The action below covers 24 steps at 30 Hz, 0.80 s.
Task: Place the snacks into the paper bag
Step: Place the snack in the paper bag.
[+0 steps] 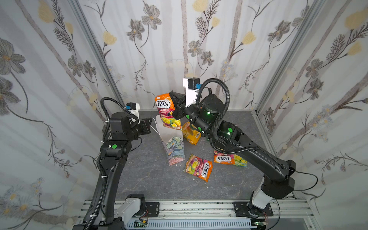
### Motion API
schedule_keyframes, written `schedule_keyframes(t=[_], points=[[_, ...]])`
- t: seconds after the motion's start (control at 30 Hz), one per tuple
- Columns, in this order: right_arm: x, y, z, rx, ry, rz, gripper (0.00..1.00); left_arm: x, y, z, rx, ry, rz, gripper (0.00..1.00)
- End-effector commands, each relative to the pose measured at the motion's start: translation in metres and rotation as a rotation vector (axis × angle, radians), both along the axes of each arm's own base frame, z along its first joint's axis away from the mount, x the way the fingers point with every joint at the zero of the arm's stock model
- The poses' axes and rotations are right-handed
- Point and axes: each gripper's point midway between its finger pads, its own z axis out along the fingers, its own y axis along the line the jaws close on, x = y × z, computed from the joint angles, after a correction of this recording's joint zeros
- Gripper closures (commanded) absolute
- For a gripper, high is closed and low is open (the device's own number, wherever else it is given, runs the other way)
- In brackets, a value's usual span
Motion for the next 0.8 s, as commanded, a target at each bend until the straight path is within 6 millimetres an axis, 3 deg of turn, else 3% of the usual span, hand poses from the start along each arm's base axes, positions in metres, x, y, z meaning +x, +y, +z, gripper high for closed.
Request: schedule_keyframes(t=[0.0,0.3,0.77], points=[[0.011,-0.006,0.004,0.028,-0.011,-0.090,1.00,-0.001,0.000,0.004,0.012,-0.020,-0.008,1.00],[0.032,0.016,-0.041,-0.044,0.052,-0.157,1.00,0.000,0.002,-0.004,0.017,0.000,0.002,1.00],[0.047,0.034,-0.076,-0.067,0.105,-0.187,1.00,-0.002,0.007,-0.007,0.055,-0.001,0.022,1.00]])
